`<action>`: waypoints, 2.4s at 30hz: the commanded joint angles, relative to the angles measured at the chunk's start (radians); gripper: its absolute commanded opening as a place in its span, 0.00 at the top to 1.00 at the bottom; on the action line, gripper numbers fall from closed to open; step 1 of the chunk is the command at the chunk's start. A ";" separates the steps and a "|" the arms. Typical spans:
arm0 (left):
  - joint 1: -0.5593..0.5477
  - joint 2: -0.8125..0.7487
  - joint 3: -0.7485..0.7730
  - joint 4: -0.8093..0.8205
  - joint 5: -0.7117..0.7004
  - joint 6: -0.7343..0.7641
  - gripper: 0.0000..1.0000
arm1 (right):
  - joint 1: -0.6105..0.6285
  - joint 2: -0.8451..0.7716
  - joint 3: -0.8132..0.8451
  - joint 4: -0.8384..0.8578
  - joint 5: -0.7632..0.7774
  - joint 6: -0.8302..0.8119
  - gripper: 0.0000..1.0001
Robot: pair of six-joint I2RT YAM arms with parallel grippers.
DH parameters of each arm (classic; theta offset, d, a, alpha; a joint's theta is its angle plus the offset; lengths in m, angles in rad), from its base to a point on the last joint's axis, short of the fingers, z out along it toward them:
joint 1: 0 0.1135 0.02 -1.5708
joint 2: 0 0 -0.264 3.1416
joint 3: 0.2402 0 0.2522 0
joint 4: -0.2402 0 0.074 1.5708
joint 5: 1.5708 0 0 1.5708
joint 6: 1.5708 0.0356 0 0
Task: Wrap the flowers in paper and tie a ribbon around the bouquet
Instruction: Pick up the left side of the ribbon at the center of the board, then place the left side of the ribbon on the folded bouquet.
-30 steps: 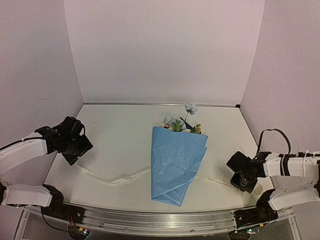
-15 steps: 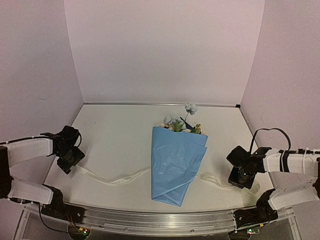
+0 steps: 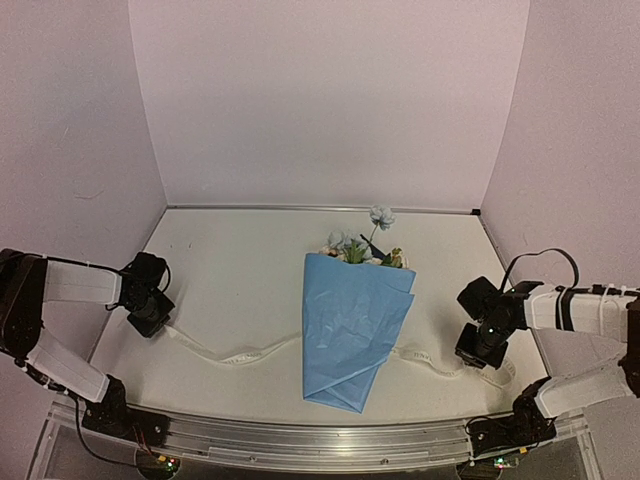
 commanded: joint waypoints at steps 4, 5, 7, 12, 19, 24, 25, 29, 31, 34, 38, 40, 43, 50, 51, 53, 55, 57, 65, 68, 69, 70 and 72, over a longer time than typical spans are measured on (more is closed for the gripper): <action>0.018 -0.032 0.149 0.028 -0.071 0.061 1.00 | -0.102 0.036 0.166 -0.155 -0.069 -0.066 1.00; 0.019 -0.038 0.156 0.038 -0.075 0.070 1.00 | -0.111 0.041 0.184 -0.163 -0.070 -0.079 1.00; 0.018 -0.051 0.164 0.078 -0.078 0.115 1.00 | -0.123 0.050 0.217 -0.167 -0.062 -0.111 1.00; 0.016 -0.060 0.260 0.144 -0.049 0.235 1.00 | -0.130 0.053 0.265 -0.167 -0.027 -0.184 1.00; 0.017 -0.084 0.436 0.100 -0.039 0.296 1.00 | -0.139 0.135 0.440 -0.170 -0.011 -0.258 1.00; 0.007 -0.089 0.401 0.159 0.064 0.328 1.00 | -0.168 0.145 0.513 -0.210 -0.017 -0.288 1.00; -0.006 -0.096 0.387 0.190 0.087 0.344 1.00 | -0.169 0.146 0.525 -0.215 -0.029 -0.300 1.00; -0.137 -0.096 0.401 0.337 0.169 0.450 1.00 | -0.169 0.187 0.570 -0.221 -0.139 -0.332 1.00; -0.268 -0.058 0.462 0.403 0.186 0.548 1.00 | -0.170 0.214 0.587 -0.222 -0.195 -0.336 1.00; -0.468 0.062 0.593 0.489 0.299 0.691 1.00 | -0.170 0.256 0.611 -0.216 -0.279 -0.323 1.00; -0.668 0.286 0.763 0.521 0.493 0.865 1.00 | -0.177 0.311 0.640 -0.199 -0.366 -0.290 1.00; -0.755 0.395 0.852 0.488 0.564 0.940 1.00 | -0.191 0.339 0.658 -0.187 -0.406 -0.273 1.00; -0.854 0.550 1.021 0.363 0.626 1.063 1.00 | -0.219 0.392 0.694 -0.178 -0.474 -0.239 1.00; -0.940 0.784 1.294 0.178 0.698 1.235 1.00 | -0.267 0.521 0.817 -0.170 -0.583 -0.192 1.00; -0.951 0.810 1.352 0.139 0.698 1.261 1.00 | -0.269 0.537 0.837 -0.171 -0.591 -0.187 1.00; -0.977 0.850 1.423 0.090 0.695 1.317 1.00 | -0.271 0.560 0.873 -0.179 -0.606 -0.183 1.00; -0.993 0.876 1.477 0.063 0.704 1.346 1.00 | -0.273 0.585 0.902 -0.199 -0.618 -0.183 1.00; -1.006 0.879 1.510 0.059 0.683 1.362 1.00 | -0.274 0.602 0.924 -0.221 -0.621 -0.191 1.00; -0.997 0.919 1.555 0.079 0.744 1.406 1.00 | -0.274 0.630 0.964 -0.257 -0.641 -0.222 1.00; -0.997 0.973 1.586 0.050 0.774 1.398 1.00 | -0.275 0.607 0.962 -0.265 -0.645 -0.239 1.00; -0.997 0.993 1.596 0.041 0.781 1.396 1.00 | -0.275 0.595 0.956 -0.265 -0.643 -0.244 1.00; -0.997 1.019 1.608 0.027 0.790 1.395 1.00 | -0.274 0.585 0.951 -0.264 -0.643 -0.249 1.00; -0.998 1.061 1.638 -0.004 0.803 1.386 1.00 | -0.274 0.566 0.941 -0.264 -0.647 -0.254 1.00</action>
